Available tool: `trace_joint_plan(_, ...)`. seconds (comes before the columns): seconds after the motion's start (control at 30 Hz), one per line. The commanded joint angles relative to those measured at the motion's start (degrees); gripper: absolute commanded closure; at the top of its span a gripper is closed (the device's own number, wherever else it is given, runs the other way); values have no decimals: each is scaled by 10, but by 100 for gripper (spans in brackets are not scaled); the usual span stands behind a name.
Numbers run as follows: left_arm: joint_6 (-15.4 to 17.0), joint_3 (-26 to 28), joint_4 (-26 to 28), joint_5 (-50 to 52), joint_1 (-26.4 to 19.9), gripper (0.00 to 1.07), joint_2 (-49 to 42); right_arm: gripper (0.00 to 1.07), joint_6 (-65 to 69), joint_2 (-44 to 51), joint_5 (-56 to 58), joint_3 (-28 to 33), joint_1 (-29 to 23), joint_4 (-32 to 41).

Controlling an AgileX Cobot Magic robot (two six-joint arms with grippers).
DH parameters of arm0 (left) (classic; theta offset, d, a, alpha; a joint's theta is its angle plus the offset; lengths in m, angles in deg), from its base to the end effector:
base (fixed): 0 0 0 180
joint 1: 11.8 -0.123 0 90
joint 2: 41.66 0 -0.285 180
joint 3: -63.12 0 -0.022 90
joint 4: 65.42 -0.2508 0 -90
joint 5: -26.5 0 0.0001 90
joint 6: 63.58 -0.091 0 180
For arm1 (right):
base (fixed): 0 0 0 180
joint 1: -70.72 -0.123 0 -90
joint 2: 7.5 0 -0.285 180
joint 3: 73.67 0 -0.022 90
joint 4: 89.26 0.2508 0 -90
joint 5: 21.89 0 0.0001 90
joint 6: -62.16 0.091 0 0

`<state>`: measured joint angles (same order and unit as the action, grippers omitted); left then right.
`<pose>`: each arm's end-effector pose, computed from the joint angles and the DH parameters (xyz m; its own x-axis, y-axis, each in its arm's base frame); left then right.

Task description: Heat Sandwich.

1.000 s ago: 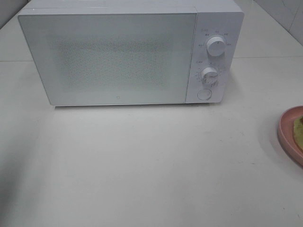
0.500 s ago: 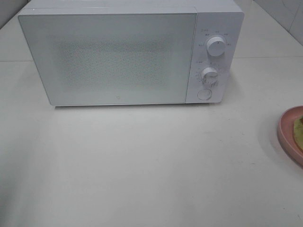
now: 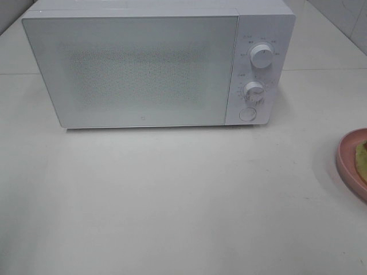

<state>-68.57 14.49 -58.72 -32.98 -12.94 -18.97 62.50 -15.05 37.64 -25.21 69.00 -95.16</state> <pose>0.0364 -0.0084 0.2751 -0.6492 0.0144 -0.7605 0.0744 0.9962 -0.0445 -0.0048 -0.0082 0.2799 -0.4307 -0.0592 -0.9005 0.0301 0.9963 -0.0799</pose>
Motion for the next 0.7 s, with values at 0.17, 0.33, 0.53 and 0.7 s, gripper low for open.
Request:
trace_joint_plan(0.17, 4, -2, 2, 1, -2, 9, -86, 31, 2, 15, -2, -1, 5, -2)
trace_joint_plan(0.33, 4, -2, 2, 1, -2, 9, -143, 31, 2, 15, -2, -1, 5, -2)
trace_joint_plan(0.53, 4, -2, 1, 1, -2, 9, -166, 31, 2, 15, -2, -1, 5, -2)
trace_joint_plan(0.7, 4, -2, 0, 1, -2, 9, -167, 31, 2, 15, -2, -1, 5, -2)
